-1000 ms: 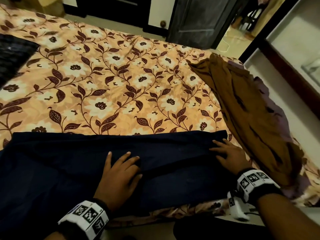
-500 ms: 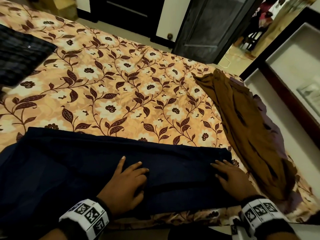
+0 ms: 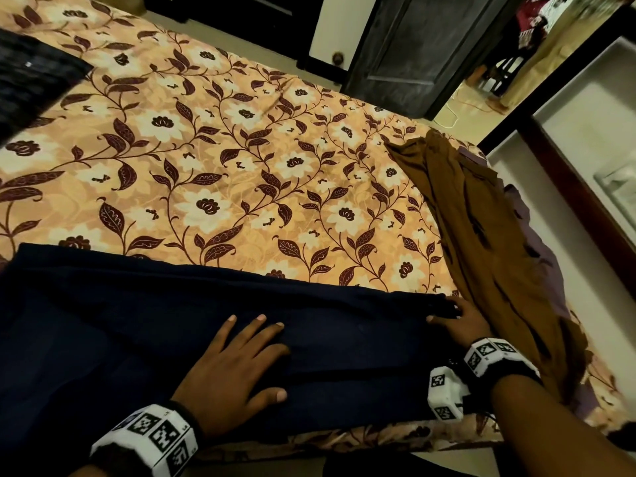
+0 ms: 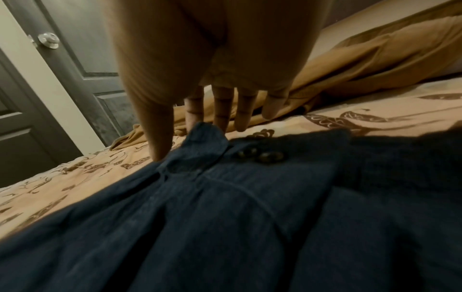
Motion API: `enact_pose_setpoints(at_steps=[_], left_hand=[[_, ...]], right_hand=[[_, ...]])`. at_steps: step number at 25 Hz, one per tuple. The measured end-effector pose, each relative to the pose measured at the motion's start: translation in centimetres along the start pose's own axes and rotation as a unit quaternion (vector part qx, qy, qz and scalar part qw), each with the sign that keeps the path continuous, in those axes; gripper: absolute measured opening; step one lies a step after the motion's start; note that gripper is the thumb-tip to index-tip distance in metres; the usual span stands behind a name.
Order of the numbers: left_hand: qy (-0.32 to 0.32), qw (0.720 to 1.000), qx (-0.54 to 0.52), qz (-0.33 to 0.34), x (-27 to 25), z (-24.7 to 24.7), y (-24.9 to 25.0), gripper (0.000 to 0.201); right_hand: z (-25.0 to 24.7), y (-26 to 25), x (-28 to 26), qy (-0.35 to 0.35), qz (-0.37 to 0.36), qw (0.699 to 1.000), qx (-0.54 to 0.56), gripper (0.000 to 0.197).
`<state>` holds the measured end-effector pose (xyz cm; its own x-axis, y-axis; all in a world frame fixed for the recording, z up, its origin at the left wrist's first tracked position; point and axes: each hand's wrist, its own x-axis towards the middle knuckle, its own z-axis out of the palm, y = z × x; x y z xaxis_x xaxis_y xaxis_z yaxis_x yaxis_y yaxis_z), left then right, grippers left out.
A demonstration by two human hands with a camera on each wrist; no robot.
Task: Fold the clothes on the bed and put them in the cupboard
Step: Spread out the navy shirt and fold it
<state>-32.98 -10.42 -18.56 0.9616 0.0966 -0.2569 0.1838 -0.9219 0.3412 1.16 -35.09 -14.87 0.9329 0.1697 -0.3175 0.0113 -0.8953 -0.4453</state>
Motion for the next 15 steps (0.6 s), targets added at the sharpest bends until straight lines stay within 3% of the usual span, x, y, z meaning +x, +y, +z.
enact_pose_setpoints(at_steps=[4,6,8,10,11,13,15], left_hand=[[0.007,0.999,0.035,-0.001,0.1,0.0,0.2,0.049],[0.022,0.999,0.026,-0.003,0.1,0.1,0.2,0.047],[0.07,0.997,0.011,-0.014,0.3,-0.1,0.4,0.044],[0.126,0.989,-0.011,-0.077,0.6,-1.3,0.5,0.044],[0.146,0.981,-0.015,-0.126,0.7,-2.0,0.4,0.044],[0.135,0.968,-0.007,-0.213,0.9,-2.3,-0.2,0.05],[0.107,0.961,0.009,-0.255,0.6,-1.7,-0.9,0.059]], right_hand=[[-1.0,-0.2,0.8,0.053,-0.022,0.994,0.093,0.034],[-1.1,-0.5,1.2,-0.015,-0.052,0.995,0.083,0.043],[-1.5,-0.9,2.2,-0.072,-0.11,0.991,-0.031,0.043],[-2.2,-1.4,3.7,-0.079,-0.146,0.962,-0.217,0.024],[-2.8,-1.6,4.4,-0.069,-0.153,0.949,-0.267,0.029],[-3.3,-1.6,5.2,-0.054,-0.152,0.953,-0.258,0.031],[-3.1,-2.0,4.6,-0.043,-0.129,0.957,-0.255,0.019]])
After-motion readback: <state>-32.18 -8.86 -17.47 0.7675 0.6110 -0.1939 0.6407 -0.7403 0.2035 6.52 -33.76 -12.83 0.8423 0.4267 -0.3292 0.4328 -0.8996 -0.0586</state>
